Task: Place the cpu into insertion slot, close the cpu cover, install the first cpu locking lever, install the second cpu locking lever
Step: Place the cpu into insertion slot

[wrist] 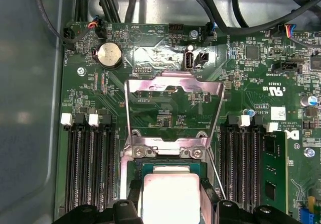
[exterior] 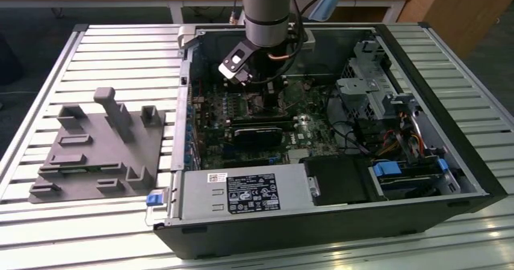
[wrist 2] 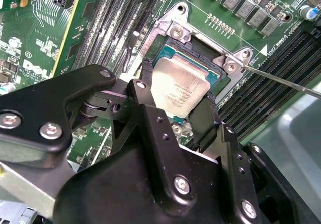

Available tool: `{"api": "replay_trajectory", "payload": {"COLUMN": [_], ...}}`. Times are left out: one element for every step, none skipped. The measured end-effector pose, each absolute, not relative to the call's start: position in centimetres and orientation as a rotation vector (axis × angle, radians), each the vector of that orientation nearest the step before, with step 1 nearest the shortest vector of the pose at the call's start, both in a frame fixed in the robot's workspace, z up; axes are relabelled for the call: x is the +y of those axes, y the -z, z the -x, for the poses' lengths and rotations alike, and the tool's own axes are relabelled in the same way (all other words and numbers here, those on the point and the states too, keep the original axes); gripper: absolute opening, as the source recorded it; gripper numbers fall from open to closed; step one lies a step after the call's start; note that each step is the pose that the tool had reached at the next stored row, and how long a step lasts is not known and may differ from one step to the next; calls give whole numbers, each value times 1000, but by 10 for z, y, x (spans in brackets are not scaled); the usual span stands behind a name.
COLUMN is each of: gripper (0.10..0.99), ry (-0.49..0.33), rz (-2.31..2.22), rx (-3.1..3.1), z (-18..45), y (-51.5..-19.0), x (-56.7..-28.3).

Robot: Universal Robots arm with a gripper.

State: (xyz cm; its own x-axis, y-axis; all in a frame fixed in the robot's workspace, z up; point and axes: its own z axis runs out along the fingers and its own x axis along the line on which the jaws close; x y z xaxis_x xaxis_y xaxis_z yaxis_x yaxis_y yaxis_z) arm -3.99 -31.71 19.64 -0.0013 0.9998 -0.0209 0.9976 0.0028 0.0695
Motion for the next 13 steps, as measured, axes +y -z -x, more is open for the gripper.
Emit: {"api": "replay_trajectory", "payload": {"gripper": [537,537,537,537,537,537,537,537,537,537,537,537,537], "ry": [-53,-53,-53,-53,-53,-53,-53,-53,-53,-53,-53,-53,-53], "rz": [-2174,-2174,-2174,-2174,-2174,-2174,-2174,-2174,-2174,-2174,-2174,-2174,-2174], "rx": [2178,2178,2178,2178,2178,2178,2178,2178,2178,2178,2178,2178,2178], "z": [40,40,40,40,40,40,40,40,40,40,40,40,40], "y": [-196,-196,-196,-196,-195,-195,-195,-195,-195,-195,-195,-195,-195], "x": [-317,-317,-317,-317,-317,-317,-317,-317,-317,-317,-317,-317,-317]}}
